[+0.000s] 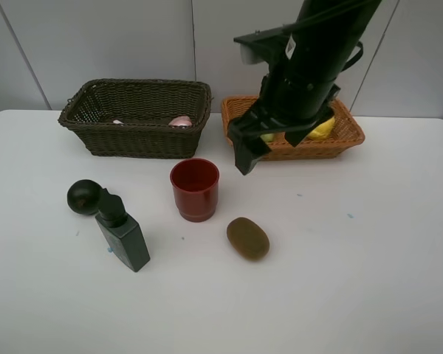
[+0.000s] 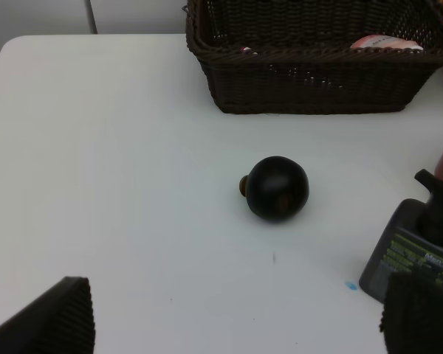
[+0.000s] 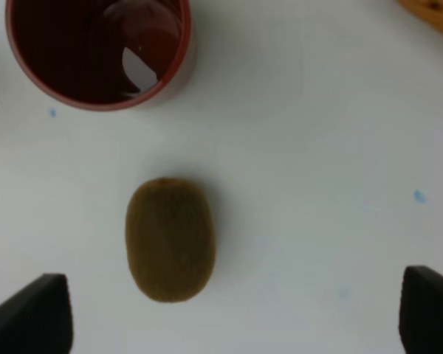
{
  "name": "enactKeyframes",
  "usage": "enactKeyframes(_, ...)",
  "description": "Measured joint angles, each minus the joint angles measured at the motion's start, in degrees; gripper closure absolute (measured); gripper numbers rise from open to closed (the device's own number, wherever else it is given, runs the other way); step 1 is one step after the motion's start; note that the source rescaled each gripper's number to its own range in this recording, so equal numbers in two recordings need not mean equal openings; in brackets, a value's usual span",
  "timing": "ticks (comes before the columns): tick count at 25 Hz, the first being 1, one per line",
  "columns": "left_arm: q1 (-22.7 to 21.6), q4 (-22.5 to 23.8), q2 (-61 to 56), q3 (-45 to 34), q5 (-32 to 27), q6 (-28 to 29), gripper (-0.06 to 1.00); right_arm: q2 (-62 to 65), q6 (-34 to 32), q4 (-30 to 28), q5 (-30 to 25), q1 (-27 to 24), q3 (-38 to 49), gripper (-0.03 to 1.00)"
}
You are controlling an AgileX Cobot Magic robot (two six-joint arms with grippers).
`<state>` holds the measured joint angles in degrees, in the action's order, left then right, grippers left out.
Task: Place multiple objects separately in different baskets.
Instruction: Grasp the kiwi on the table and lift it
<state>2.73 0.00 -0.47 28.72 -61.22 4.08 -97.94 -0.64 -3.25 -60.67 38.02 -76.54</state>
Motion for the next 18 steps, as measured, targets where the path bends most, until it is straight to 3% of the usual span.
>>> enactKeyframes(10,0.00,0.00,0.00,0.00,0.00,0.00,-0.06,0.06,0.64,4.00,12.62,2.32,15.70,0.00)
enactKeyframes(18,0.00,0.00,0.00,0.00,0.00,0.00,-0.06,0.01,0.64,2.95,19.20,6.02,17.60,0.00)
